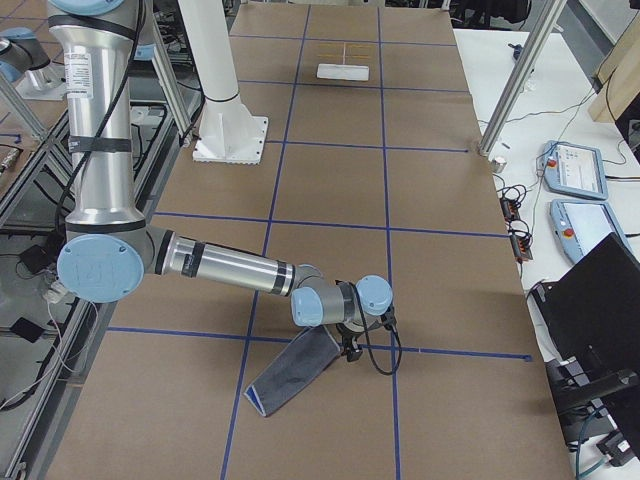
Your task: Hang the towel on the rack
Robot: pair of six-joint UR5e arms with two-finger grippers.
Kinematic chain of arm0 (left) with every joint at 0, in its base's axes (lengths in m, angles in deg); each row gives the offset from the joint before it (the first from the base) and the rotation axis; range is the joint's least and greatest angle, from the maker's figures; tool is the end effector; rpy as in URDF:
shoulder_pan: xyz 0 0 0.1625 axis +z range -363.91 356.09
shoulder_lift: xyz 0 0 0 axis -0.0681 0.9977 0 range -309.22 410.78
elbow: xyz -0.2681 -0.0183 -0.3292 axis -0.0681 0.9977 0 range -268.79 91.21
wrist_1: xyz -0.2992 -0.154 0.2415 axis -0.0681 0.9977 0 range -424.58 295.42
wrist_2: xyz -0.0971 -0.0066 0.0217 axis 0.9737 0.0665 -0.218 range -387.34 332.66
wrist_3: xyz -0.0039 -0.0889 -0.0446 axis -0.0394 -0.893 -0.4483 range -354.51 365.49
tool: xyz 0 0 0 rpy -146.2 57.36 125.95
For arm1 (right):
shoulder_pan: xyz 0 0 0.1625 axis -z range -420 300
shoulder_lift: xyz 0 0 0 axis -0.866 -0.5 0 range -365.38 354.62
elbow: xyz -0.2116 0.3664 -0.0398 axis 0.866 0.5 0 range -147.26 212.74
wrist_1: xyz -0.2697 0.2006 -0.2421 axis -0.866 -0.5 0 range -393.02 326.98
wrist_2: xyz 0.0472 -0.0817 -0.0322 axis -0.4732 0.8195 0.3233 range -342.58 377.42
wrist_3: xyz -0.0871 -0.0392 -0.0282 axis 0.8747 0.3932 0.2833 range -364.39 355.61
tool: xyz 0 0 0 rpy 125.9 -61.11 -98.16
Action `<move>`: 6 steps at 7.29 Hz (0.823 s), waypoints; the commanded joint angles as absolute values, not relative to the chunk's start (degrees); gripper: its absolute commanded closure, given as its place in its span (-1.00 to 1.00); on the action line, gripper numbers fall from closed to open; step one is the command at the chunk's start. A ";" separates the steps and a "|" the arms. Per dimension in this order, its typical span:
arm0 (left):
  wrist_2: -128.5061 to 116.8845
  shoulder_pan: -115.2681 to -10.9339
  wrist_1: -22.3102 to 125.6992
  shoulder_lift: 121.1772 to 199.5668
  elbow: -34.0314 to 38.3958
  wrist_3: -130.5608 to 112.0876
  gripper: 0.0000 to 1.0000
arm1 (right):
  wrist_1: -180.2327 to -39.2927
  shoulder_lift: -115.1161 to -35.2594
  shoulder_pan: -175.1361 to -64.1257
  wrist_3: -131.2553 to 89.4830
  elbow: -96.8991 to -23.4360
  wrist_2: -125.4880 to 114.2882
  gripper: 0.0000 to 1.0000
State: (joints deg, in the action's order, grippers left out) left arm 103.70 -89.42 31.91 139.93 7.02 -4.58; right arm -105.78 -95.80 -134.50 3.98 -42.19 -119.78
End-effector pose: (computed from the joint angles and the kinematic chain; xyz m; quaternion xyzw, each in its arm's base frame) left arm -0.0288 -0.5009 0.6073 0.0486 0.3578 -0.0105 0.9325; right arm -0.0693 -0.4753 0.7568 -0.0110 -0.4004 -0.1954 0.8952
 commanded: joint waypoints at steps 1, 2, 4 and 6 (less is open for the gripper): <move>103.70 -89.42 31.92 140.07 7.10 -4.53 -0.98 | -105.79 -97.22 -134.53 5.11 -41.88 -117.76 -1.00; 103.70 -89.42 31.92 140.07 7.01 -4.53 -0.98 | -105.79 -97.75 -134.53 5.19 -41.88 -117.75 -1.00; 103.70 -89.42 33.92 140.16 6.40 -4.53 -0.98 | -105.88 -98.28 -134.62 5.11 -41.79 -117.84 -0.95; 103.70 -89.42 34.56 140.16 6.22 -4.70 -0.97 | -105.88 -98.19 -134.62 5.11 -41.88 -118.45 0.99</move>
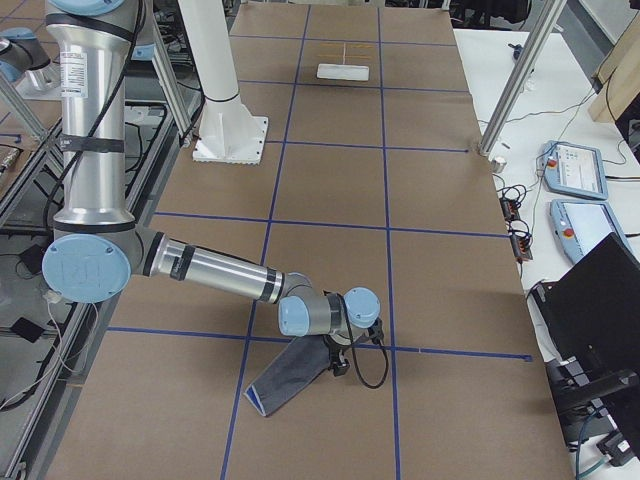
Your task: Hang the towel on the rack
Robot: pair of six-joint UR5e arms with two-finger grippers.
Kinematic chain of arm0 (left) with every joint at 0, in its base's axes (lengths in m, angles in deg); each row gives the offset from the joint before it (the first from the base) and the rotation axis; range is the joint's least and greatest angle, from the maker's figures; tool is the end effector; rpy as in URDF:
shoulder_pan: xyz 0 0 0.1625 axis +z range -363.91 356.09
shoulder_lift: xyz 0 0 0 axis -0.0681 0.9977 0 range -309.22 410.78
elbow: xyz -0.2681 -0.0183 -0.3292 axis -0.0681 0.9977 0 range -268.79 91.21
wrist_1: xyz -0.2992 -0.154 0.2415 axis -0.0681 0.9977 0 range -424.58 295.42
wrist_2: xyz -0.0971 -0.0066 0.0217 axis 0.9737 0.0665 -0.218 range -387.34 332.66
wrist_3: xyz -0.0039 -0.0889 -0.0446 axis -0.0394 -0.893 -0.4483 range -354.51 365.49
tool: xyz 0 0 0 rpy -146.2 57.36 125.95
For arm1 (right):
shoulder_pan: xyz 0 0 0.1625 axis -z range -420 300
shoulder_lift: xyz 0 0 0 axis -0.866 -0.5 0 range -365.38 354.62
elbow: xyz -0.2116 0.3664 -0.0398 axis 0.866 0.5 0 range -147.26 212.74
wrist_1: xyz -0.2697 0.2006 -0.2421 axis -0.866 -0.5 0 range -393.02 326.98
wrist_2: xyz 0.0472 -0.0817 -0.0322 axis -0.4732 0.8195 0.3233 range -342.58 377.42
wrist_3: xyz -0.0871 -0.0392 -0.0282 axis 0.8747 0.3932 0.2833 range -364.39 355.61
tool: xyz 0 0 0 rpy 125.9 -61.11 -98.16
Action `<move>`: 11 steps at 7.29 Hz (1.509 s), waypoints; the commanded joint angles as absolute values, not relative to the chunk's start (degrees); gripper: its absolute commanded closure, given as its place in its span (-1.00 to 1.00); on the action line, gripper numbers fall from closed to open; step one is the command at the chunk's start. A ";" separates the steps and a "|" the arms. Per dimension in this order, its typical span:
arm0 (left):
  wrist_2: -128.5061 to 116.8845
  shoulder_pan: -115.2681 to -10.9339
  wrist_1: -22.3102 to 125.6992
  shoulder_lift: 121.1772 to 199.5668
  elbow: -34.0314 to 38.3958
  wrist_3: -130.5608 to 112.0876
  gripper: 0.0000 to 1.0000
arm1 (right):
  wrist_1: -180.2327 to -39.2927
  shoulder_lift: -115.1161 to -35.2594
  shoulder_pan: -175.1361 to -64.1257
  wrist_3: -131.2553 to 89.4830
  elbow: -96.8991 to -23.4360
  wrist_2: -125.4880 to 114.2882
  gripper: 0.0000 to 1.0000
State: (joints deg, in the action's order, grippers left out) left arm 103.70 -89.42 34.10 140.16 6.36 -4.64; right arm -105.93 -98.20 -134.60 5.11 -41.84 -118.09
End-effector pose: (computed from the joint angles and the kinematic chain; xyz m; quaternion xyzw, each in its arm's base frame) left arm -0.0285 -0.5044 0.6068 0.0626 0.3591 -0.0056 0.9312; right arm -0.0594 -0.4502 0.7815 -0.0292 -0.3858 -0.1950 0.9013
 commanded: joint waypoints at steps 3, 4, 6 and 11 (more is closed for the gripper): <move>103.70 -89.42 35.26 140.25 6.13 -4.79 -0.98 | -106.14 -97.40 -135.40 5.11 -42.67 -118.80 1.00; 103.70 -89.42 35.35 140.25 6.13 -4.79 -0.98 | -105.53 -98.27 -137.85 5.19 -42.84 -119.85 1.00; 103.70 -89.42 35.35 140.25 6.49 -4.79 -0.98 | -105.79 -99.16 -144.78 8.09 -46.17 -124.67 1.00; 103.79 -88.38 35.17 149.71 6.75 -18.11 -0.97 | -107.62 -97.93 -150.97 -4.49 -59.77 -126.98 1.00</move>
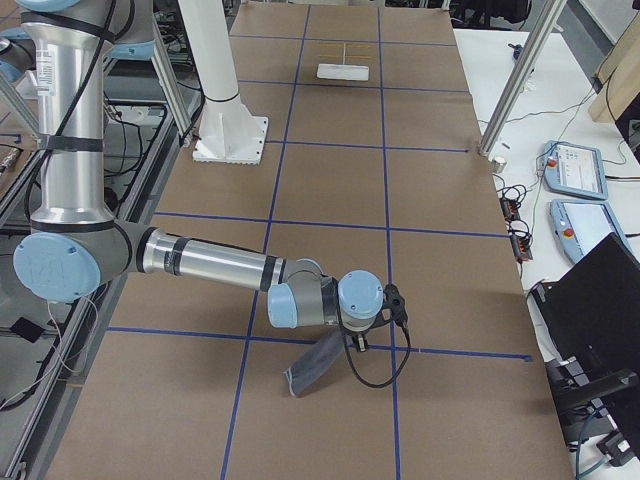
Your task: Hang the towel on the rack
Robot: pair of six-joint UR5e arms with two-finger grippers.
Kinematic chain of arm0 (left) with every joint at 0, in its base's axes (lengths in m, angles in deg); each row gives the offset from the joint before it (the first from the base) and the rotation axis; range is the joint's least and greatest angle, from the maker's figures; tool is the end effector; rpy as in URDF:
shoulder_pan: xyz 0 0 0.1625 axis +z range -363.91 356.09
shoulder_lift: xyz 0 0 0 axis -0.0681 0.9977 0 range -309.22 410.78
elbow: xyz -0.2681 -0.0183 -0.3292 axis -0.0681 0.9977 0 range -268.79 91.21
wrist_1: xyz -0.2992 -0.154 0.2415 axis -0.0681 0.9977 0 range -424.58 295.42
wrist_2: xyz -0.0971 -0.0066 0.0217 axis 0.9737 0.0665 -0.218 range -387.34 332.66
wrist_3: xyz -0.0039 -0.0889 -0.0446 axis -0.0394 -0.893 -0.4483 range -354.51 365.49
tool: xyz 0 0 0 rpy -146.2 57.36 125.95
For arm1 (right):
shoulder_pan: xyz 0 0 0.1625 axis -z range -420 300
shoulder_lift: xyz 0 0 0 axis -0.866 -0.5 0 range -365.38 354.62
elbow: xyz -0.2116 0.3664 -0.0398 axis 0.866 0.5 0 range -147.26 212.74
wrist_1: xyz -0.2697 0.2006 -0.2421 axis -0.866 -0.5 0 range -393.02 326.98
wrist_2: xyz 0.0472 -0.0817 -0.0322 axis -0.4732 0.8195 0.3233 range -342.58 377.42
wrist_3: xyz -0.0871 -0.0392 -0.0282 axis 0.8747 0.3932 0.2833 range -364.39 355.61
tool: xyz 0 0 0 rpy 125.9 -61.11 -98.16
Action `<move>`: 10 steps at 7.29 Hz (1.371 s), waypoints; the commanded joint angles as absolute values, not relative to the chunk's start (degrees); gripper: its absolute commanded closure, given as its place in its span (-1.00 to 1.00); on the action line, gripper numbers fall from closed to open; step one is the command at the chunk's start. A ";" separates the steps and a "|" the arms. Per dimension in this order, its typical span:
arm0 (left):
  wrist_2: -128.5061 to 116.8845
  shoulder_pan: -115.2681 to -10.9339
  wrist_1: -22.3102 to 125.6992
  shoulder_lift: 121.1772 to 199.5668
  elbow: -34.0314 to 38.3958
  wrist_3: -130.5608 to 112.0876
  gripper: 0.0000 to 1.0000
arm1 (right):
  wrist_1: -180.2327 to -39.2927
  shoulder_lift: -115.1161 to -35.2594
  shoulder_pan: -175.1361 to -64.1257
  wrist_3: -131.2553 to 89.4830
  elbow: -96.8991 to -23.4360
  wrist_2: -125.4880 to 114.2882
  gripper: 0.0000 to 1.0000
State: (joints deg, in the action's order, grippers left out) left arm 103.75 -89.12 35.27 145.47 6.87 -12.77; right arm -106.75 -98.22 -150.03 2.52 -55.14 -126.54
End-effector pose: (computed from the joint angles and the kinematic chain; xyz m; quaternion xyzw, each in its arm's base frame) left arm -0.0226 -0.5438 0.5516 0.0920 0.3714 -0.0471 0.9227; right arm 0.0530 -0.4789 0.6588 0.1149 -0.4453 -0.0978 0.8826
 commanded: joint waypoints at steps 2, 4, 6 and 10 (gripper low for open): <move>109.30 -83.31 35.43 158.48 5.96 -31.06 -0.97 | -111.06 -95.22 -150.88 -22.49 -69.25 -130.39 1.00; 109.24 -72.41 36.13 165.80 6.31 -49.70 -0.97 | -110.97 -91.27 -148.35 -40.07 -75.69 -131.03 1.00; 109.06 -65.99 42.95 170.99 5.79 -72.60 -0.97 | -110.36 -85.22 -146.75 -60.27 -76.86 -132.77 1.00; 104.76 -57.27 51.52 176.27 5.52 -103.71 -0.96 | -110.18 -74.49 -141.15 -95.08 -78.70 -130.09 1.00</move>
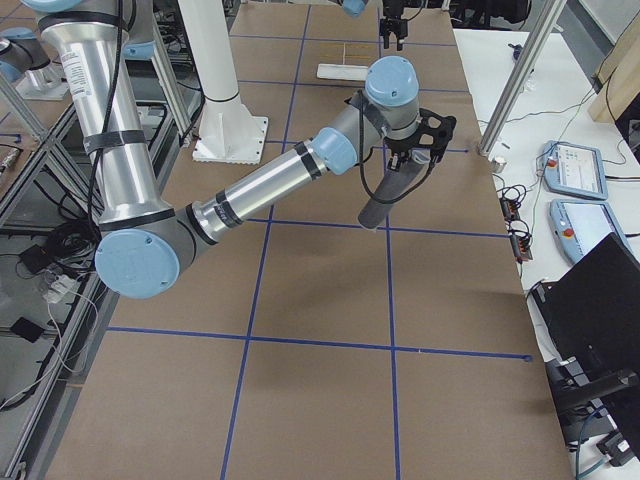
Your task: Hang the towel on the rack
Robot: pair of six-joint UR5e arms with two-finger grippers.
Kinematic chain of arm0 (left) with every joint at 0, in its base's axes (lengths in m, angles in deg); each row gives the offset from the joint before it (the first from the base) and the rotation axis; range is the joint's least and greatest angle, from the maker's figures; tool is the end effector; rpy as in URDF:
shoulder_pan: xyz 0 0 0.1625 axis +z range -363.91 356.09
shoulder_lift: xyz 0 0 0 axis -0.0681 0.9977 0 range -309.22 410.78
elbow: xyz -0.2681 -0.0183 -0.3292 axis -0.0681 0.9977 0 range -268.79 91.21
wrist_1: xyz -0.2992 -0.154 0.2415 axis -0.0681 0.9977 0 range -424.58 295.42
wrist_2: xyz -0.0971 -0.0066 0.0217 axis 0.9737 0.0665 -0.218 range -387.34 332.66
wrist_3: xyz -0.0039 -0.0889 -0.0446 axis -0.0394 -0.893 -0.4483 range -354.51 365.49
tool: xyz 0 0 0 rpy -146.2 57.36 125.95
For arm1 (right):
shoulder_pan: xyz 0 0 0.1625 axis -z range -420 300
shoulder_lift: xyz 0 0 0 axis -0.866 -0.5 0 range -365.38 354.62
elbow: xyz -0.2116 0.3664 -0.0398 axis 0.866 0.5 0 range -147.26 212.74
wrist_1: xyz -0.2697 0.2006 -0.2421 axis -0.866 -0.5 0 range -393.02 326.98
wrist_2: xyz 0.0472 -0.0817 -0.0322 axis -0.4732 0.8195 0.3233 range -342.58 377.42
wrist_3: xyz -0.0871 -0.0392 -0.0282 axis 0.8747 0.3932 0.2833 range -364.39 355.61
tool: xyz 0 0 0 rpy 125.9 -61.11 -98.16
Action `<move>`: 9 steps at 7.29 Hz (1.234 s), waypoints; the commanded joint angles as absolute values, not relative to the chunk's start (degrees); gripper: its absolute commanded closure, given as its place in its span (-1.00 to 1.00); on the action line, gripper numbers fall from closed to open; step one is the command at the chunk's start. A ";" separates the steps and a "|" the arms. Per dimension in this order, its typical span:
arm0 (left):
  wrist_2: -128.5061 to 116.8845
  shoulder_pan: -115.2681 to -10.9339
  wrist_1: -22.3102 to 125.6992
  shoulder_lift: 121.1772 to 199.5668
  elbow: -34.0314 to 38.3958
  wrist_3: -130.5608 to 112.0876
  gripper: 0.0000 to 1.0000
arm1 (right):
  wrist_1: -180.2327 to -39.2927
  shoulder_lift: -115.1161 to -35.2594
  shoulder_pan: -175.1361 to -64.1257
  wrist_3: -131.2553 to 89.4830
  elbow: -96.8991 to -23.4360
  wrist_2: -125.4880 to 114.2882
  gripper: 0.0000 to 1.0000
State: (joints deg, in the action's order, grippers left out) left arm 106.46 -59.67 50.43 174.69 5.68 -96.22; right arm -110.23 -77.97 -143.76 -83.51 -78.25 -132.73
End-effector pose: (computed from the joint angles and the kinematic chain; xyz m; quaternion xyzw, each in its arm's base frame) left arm 0.3144 -0.5765 0.2147 -0.1114 0.5709 -0.2755 0.7653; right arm -0.0116 -0.5375 0.2778 -0.0316 -0.5856 0.2895 0.7565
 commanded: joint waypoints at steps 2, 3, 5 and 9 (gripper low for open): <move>104.49 -57.25 51.61 177.07 4.74 -106.73 -0.96 | -110.18 -71.32 -131.42 -108.29 -81.60 -118.08 1.00; 102.66 -56.73 51.61 177.42 4.73 -109.09 -0.96 | -110.18 -69.99 -124.75 -112.71 -83.61 -109.93 1.00; 98.72 -54.28 51.69 178.92 3.94 -117.86 -0.96 | -110.10 -67.27 -115.24 -118.70 -84.15 -97.25 1.00; 96.94 -52.69 66.79 178.92 -0.80 -117.99 -0.96 | -107.73 -65.94 -110.45 -118.91 -83.81 -90.95 1.00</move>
